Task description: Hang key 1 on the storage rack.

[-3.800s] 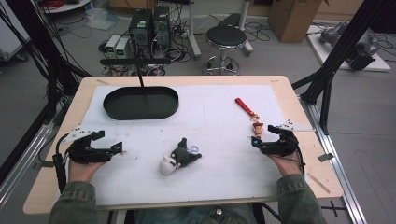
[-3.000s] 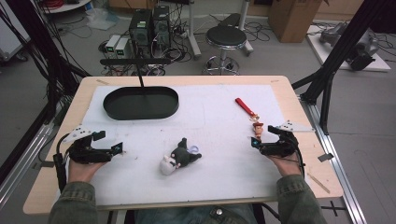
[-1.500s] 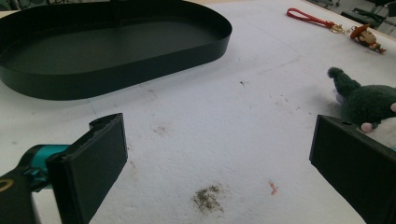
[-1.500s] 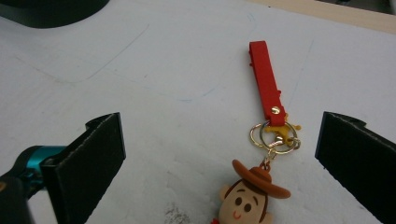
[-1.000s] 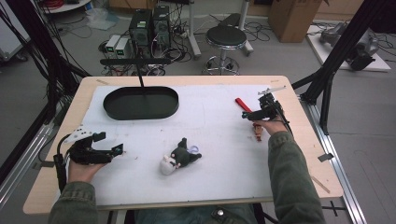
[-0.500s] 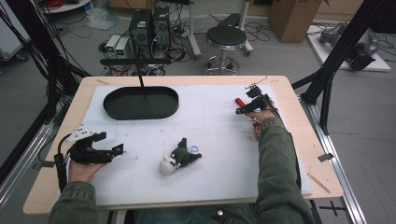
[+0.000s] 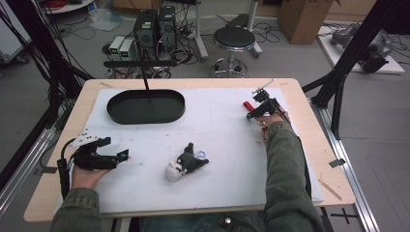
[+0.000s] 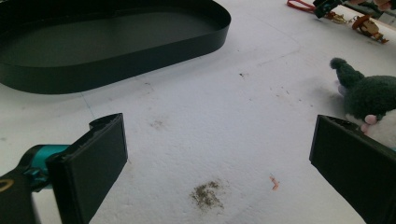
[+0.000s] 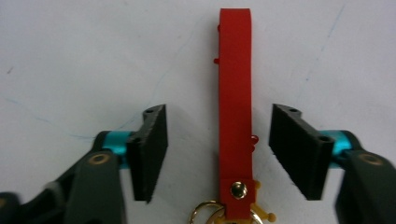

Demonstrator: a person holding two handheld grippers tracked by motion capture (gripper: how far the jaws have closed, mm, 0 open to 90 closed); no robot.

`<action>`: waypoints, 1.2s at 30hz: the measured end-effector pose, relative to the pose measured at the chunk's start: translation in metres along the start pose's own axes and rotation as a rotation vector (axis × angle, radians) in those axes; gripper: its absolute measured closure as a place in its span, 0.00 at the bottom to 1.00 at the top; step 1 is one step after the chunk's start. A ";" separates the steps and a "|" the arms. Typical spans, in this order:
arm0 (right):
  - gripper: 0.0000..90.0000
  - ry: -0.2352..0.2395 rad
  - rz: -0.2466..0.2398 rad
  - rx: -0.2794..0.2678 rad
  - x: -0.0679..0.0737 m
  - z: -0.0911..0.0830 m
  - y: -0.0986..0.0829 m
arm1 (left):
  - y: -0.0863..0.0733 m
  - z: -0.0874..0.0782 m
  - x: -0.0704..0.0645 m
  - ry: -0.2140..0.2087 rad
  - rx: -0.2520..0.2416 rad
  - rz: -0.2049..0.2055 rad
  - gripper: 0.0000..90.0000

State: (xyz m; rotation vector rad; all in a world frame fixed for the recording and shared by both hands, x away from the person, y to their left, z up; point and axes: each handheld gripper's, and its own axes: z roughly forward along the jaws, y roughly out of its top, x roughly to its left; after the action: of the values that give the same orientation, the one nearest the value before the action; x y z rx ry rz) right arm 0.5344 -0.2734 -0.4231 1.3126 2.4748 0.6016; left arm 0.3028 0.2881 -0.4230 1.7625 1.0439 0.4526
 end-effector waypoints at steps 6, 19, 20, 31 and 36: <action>0.73 0.022 0.053 -0.001 -0.002 0.000 0.000 | 0.000 0.001 0.000 -0.005 0.004 0.004 0.05; 0.83 0.006 0.122 -0.020 0.005 -0.019 -0.001 | 0.000 0.000 -0.001 0.000 0.007 0.008 0.05; 0.83 0.002 0.116 -0.017 0.007 -0.023 -0.001 | 0.000 0.000 -0.002 0.000 0.005 0.009 0.05; 0.83 0.153 0.185 -0.235 0.013 -0.076 -0.007 | 0.000 -0.001 -0.004 -0.006 -0.003 0.012 0.05; 0.83 0.187 0.181 -0.289 0.016 -0.093 -0.008 | 0.000 -0.001 -0.004 -0.007 0.000 0.013 0.05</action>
State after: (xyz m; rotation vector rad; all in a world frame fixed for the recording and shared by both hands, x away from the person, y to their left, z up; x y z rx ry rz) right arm 0.4802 -0.2862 -0.3463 1.4259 2.3077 1.1265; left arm 0.2998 0.2852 -0.4217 1.7705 1.0283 0.4547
